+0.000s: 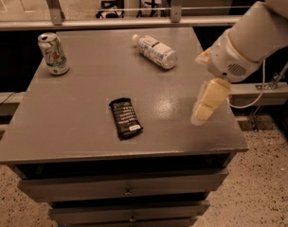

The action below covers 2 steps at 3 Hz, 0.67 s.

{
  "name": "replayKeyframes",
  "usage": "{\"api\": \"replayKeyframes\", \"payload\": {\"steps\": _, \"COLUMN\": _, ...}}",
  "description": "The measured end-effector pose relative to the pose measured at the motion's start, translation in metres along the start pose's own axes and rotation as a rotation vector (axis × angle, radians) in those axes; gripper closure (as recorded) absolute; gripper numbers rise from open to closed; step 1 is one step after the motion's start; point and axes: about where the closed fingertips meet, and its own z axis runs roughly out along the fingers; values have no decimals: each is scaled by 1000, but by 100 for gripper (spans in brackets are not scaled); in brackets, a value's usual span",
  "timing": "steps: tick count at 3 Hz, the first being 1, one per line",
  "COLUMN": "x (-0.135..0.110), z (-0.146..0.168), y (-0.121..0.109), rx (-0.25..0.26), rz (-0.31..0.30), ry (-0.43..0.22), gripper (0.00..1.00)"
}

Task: Move rxbar chocolate near 7up can

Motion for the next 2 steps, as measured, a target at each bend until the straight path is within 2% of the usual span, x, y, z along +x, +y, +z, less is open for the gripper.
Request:
{"api": "replayKeyframes", "payload": {"steps": 1, "x": -20, "z": 34, "y": 2, "rx": -44, "rz": 31, "ry": -83, "gripper": 0}}
{"api": "replayKeyframes", "payload": {"steps": 2, "x": -58, "z": 75, "y": 17, "rx": -114, "rz": 59, "ry": -184, "gripper": 0}}
